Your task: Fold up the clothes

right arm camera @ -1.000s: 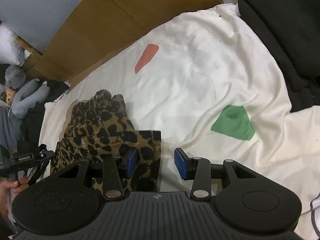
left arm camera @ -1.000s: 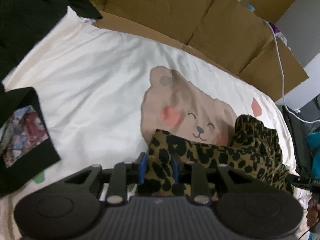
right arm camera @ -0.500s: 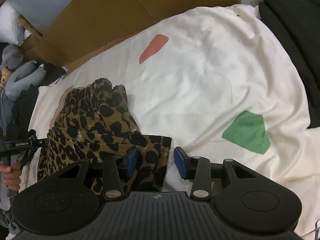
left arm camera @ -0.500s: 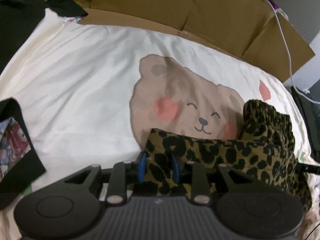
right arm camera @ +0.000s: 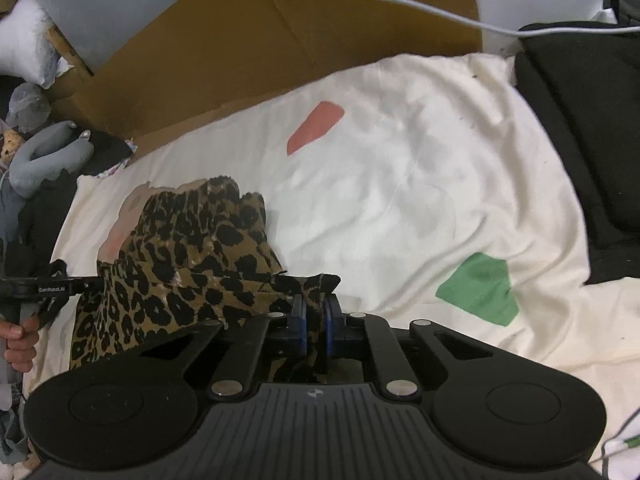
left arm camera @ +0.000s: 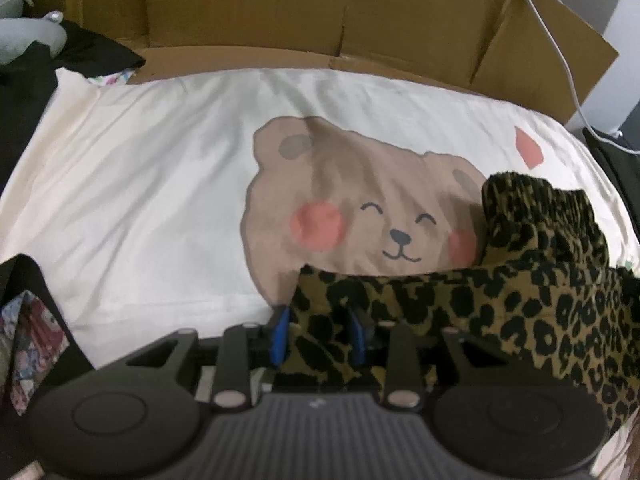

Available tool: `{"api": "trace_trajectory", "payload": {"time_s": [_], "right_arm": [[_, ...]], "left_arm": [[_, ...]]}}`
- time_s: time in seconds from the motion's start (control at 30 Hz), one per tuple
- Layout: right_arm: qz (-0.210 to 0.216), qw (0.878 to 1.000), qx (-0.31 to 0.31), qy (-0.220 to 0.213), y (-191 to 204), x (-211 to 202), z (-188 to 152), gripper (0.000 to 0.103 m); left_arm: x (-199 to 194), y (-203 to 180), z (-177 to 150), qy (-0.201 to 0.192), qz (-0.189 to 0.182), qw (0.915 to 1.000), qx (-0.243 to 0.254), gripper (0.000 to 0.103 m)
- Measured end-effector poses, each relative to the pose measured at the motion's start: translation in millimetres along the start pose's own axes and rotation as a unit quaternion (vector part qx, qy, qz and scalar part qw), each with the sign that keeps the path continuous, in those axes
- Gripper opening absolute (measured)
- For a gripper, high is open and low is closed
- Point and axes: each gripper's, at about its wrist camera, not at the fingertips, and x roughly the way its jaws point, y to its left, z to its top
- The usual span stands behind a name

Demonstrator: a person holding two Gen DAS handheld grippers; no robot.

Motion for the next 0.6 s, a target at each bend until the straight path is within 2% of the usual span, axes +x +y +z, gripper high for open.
{"api": "trace_trajectory", "payload": {"time_s": [0.23,0.3,0.37,0.47,0.6], "right_arm": [[-0.01,1.0,-0.001,0.001,4.5,-3.9,-1.3,0.006],[-0.005,1.0,0.002,-0.003,4.3,-7.0,-0.6,0.006],[0.001,1.0,0.004,-0.007,3.9,-10.6,0.4,0.006],[0.01,1.0,-0.003,-0.014,5.1,-19.4,2.4,0.006],[0.019,1.0,-0.003,-0.024,8.2,-33.1,4.4,0.006]], "left_arm": [[4.4,1.2,3.3,-0.003,-0.009,0.9999,-0.001,0.034],[3.4,2.3,3.7,-0.005,-0.015,0.9999,-0.004,0.021],[0.3,0.9,2.4,-0.008,-0.02,0.9998,-0.003,0.013],[-7.9,0.5,-0.6,-0.021,-0.02,0.9995,-0.009,0.011],[-31.5,9.1,-5.6,-0.051,-0.024,0.9972,-0.048,0.011]]}}
